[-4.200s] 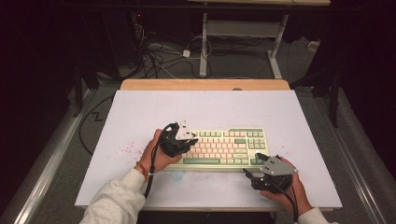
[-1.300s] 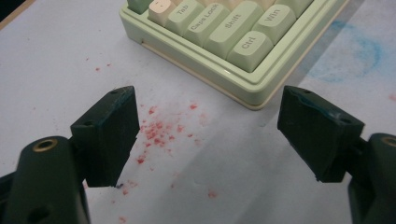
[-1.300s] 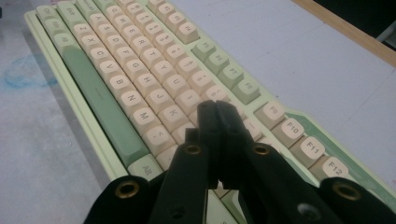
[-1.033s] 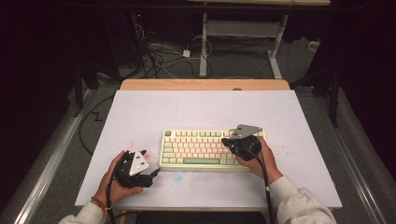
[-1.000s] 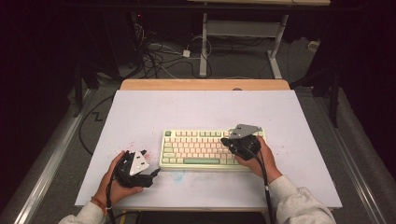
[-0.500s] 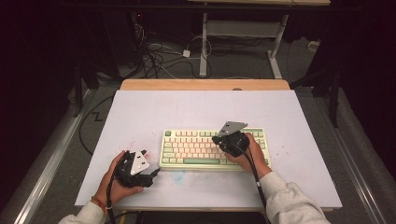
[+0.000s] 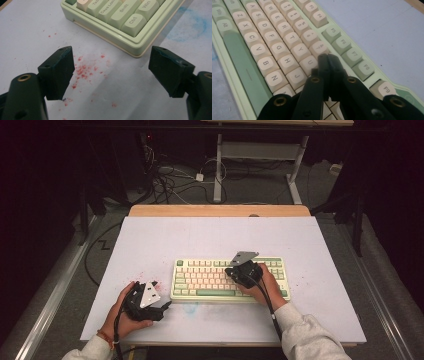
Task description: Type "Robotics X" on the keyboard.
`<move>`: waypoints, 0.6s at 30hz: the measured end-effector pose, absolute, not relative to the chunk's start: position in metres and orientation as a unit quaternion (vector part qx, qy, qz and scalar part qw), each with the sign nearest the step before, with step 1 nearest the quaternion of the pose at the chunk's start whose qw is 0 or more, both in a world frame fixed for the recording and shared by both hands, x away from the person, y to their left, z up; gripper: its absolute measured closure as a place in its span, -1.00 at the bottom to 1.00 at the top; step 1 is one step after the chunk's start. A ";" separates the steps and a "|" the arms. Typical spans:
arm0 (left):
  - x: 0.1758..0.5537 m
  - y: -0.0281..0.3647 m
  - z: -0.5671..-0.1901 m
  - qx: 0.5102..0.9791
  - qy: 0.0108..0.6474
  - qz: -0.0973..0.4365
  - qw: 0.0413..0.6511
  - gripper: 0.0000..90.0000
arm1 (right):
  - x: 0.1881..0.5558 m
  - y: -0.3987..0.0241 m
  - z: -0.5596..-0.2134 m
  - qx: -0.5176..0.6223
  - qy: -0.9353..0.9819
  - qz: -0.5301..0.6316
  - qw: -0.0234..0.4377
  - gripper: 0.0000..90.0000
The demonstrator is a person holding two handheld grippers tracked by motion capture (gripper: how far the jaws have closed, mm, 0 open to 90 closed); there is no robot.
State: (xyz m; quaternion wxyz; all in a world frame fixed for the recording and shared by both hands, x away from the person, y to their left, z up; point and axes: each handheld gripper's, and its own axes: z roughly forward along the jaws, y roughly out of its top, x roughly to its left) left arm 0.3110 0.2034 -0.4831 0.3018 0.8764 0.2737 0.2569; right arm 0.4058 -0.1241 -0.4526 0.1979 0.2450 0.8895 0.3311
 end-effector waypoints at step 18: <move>0.312 0.202 -0.484 0.880 0.269 0.255 0.297 -0.56 | 0.400 -0.122 -0.456 0.239 0.891 0.330 0.201 0.99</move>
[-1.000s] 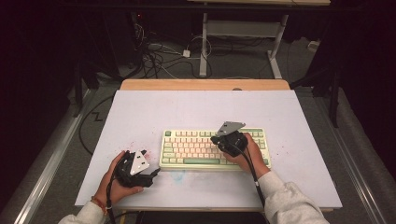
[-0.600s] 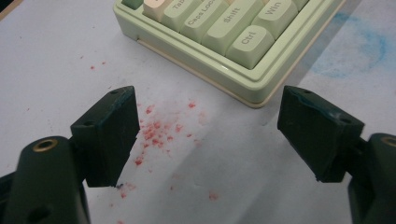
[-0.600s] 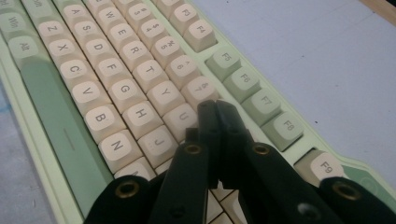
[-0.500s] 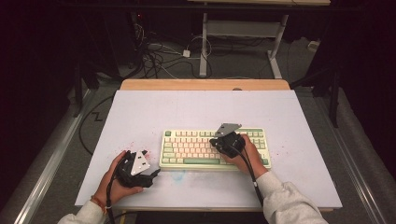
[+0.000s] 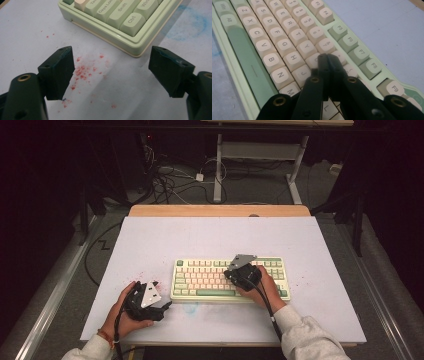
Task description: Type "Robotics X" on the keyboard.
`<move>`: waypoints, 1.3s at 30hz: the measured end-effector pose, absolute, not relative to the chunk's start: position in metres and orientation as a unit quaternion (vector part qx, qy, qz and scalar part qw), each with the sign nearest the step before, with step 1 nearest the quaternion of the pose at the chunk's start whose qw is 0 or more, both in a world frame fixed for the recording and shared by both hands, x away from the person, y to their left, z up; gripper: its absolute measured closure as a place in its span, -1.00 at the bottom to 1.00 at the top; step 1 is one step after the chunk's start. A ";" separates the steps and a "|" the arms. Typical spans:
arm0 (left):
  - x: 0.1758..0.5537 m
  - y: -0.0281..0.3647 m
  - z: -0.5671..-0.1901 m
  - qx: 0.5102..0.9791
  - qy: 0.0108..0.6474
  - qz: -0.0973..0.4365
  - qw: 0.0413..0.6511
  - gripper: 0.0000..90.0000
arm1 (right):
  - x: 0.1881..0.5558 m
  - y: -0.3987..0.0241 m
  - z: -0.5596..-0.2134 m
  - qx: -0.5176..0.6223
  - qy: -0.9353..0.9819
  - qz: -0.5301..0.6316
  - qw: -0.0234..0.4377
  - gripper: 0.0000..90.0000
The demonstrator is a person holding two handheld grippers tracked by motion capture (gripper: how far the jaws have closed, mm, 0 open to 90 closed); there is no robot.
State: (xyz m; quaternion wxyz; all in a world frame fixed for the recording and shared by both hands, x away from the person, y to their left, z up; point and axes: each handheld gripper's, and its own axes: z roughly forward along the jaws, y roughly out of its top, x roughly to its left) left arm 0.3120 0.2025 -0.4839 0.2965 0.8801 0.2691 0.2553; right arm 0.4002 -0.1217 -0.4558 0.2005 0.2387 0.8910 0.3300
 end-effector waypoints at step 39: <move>0.312 0.203 -0.485 0.884 0.269 0.251 0.289 -0.55 | 0.378 -0.159 -0.416 0.253 0.830 0.418 0.267 0.20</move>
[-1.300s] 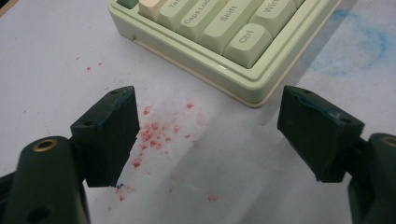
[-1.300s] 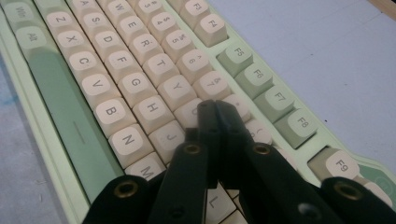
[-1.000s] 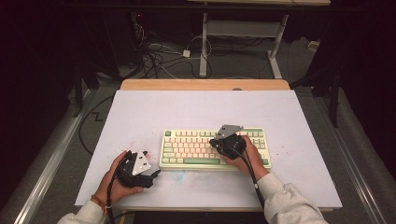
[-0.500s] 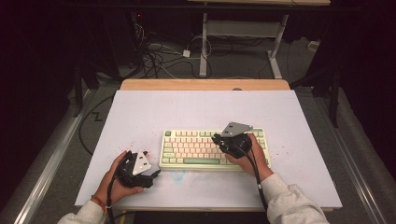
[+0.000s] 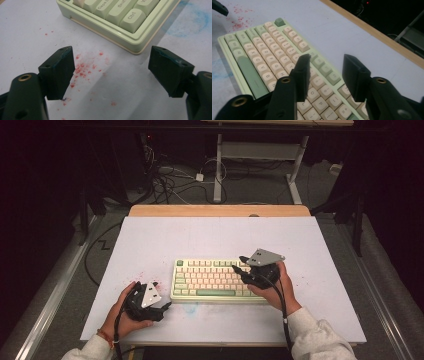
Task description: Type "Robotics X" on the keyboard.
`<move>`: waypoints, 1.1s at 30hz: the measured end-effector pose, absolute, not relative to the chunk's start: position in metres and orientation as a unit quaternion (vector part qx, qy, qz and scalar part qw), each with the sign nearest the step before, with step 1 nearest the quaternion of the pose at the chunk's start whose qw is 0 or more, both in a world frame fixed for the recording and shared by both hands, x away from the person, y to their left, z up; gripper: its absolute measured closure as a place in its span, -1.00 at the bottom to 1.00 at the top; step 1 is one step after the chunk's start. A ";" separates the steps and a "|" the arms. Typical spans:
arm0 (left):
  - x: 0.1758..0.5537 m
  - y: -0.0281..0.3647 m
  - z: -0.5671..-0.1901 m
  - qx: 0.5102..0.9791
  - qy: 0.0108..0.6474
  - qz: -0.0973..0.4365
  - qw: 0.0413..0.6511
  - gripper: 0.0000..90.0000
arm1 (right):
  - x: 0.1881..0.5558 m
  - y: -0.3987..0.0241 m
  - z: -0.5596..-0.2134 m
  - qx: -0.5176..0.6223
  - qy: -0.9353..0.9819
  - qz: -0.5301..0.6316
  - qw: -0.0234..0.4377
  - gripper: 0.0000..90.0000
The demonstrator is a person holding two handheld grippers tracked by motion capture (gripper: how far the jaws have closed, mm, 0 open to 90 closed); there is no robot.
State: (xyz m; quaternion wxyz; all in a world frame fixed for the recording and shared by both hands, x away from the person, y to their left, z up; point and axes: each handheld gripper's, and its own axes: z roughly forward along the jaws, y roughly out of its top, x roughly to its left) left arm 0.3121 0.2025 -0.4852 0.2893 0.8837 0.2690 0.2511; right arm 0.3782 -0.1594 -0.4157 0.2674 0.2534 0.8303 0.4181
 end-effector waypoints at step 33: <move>0.310 0.207 -0.471 0.863 0.289 0.256 0.325 -0.40 | 0.334 -0.212 -0.429 0.266 0.808 0.421 0.315 -0.38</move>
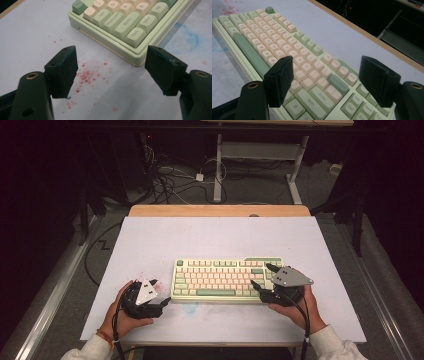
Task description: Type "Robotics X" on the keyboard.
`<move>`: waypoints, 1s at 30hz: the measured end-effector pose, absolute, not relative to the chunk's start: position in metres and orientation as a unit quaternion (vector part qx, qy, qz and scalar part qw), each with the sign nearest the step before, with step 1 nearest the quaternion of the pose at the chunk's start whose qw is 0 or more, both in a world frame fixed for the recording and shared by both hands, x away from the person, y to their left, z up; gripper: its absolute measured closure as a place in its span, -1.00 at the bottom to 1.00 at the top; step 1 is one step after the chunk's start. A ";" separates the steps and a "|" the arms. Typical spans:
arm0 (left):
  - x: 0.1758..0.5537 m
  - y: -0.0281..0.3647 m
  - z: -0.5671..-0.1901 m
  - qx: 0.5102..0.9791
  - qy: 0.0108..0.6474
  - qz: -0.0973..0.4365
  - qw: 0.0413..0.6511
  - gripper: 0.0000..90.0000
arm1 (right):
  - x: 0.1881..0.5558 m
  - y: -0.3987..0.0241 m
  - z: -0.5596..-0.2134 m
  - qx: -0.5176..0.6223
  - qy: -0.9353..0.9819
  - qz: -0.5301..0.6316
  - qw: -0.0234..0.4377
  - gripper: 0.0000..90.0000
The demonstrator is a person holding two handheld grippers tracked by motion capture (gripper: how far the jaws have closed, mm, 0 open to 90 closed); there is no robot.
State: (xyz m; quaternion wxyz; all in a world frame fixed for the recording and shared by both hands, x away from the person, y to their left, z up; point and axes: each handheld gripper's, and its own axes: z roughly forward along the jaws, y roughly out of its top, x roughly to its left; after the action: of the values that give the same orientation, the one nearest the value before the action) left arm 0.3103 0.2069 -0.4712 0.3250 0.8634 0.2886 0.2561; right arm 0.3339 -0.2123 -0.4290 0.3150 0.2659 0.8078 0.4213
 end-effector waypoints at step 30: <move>0.323 0.191 -0.452 0.874 0.275 0.186 0.355 0.78 | 0.301 -0.242 -0.459 0.298 0.811 0.402 0.303 -0.58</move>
State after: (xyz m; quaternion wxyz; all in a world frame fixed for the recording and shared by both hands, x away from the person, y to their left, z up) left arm 0.3230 0.1915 -0.4522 0.3545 0.8742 0.2746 0.1859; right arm 0.3006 -0.2417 -0.4587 0.3032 0.2977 0.8110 0.4021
